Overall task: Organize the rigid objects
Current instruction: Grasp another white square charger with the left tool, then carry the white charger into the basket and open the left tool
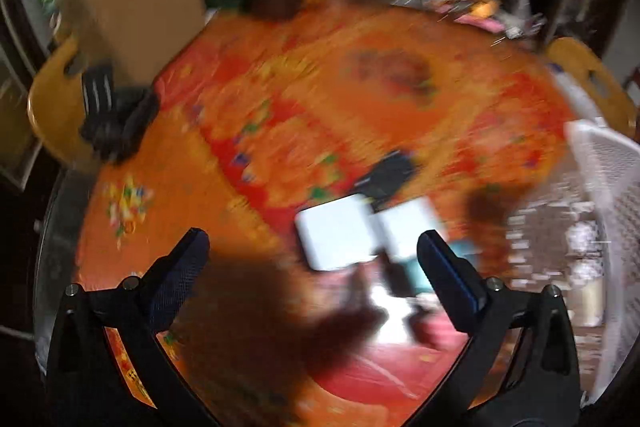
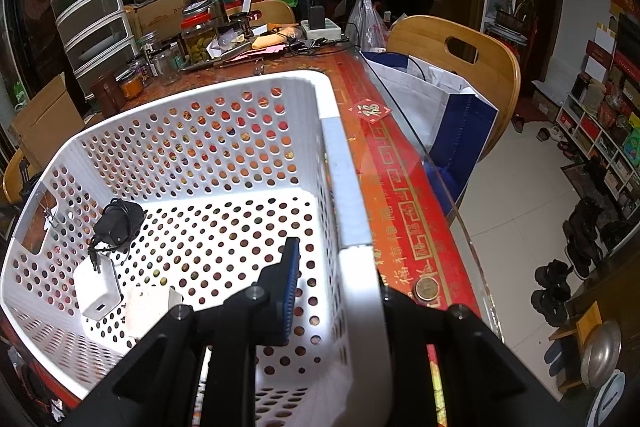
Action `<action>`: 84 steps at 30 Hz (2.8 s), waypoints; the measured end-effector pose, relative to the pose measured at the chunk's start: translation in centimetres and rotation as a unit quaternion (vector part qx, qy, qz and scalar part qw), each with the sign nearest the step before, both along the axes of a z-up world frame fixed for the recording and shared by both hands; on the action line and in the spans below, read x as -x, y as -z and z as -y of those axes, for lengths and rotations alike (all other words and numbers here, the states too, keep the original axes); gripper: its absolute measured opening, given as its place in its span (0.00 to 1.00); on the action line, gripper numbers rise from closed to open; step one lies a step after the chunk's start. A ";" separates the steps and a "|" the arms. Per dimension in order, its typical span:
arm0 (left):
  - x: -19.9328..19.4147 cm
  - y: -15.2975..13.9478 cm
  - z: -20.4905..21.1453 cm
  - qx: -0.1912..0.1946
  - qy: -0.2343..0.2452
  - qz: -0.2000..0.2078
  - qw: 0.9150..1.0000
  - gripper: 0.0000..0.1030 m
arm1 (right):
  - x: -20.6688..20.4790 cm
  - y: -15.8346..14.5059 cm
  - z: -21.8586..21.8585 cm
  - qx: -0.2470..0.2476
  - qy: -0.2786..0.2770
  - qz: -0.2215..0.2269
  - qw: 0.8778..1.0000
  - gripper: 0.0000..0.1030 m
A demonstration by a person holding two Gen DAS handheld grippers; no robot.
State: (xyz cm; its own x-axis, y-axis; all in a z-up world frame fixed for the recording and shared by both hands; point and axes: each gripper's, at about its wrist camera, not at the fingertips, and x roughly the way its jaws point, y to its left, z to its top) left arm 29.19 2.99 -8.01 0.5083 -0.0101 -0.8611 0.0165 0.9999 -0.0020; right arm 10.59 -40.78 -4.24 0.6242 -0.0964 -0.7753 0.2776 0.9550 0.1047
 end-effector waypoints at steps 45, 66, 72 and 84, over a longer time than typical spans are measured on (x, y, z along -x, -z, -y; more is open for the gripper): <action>4.6 -10.5 10.3 -0.090 0.028 0.171 0.981 0.54 | 0.0 -0.1 -0.1 0.000 -0.002 -0.001 1.000 0.19; 7.3 -12.0 19.6 -0.098 0.114 0.177 0.973 0.54 | 0.1 0.0 -0.2 -0.002 -0.005 0.002 1.000 0.19; 7.3 -11.2 22.1 -0.097 0.141 0.162 0.972 0.54 | 0.1 0.0 -0.2 -0.002 -0.004 0.002 1.000 0.20; 7.1 -8.9 27.5 -0.108 0.201 0.125 0.966 0.54 | 0.0 0.0 -0.4 -0.003 -0.006 0.003 1.000 0.20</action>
